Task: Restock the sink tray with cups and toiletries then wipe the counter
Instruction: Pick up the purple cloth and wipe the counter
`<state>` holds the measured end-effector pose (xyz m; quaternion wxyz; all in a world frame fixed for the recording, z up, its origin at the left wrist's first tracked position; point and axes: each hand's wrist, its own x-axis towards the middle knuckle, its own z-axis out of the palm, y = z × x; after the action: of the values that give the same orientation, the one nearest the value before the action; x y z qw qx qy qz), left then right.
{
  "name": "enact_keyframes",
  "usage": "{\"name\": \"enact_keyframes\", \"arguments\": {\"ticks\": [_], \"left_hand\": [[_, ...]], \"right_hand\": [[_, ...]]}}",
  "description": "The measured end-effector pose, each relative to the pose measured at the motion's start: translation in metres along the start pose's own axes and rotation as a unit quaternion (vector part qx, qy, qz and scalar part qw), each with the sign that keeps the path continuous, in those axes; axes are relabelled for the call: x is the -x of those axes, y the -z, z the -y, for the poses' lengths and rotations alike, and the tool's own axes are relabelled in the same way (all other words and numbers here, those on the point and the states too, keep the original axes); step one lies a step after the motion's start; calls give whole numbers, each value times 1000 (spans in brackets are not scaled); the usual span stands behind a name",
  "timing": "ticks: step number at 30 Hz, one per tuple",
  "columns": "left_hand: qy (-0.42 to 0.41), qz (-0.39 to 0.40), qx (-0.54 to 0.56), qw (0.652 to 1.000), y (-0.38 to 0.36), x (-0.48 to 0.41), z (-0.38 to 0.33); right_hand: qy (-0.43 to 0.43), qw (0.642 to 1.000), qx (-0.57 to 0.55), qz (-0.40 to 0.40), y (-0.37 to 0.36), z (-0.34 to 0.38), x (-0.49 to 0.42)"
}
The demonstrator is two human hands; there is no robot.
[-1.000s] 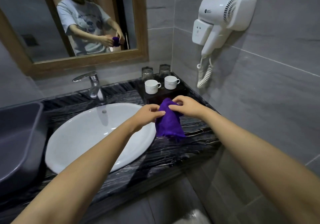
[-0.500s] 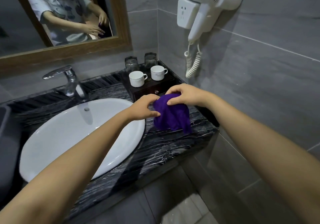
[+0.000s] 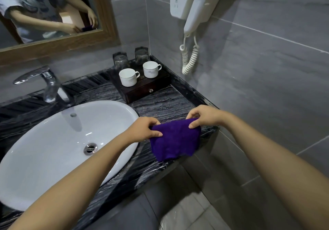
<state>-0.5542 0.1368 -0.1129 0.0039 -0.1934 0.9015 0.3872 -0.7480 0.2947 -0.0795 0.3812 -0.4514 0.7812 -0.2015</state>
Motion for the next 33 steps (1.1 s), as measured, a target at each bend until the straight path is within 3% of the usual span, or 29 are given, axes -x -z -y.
{"name": "enact_keyframes", "arguments": {"ticks": [5,12,17,19,22,25,33], "left_hand": [[52,-5,-18,998,-19,-15,13],[106,-90,-156,978,-33,-48,34],[106,-126,-202,965,-40,-57,57],[93,-171,-178,964,-43,-55,68],[67,-208,-213,952,-42,-47,89],[95,-154,-257,949,-45,-40,108],[107,-164,-165,967,-60,-36,120]], "right_hand": [[-55,998,-5,2,-10,-21,-23],[-110,965,163,-173,-49,-33,-80],[-77,915,290,-270,-79,-37,-95],[-10,906,297,-301,-95,-38,-92],[81,937,275,-199,-122,-41,-83],[55,948,299,-91,-137,-48,-86],[48,936,327,-118,-146,-56,-96]]}}
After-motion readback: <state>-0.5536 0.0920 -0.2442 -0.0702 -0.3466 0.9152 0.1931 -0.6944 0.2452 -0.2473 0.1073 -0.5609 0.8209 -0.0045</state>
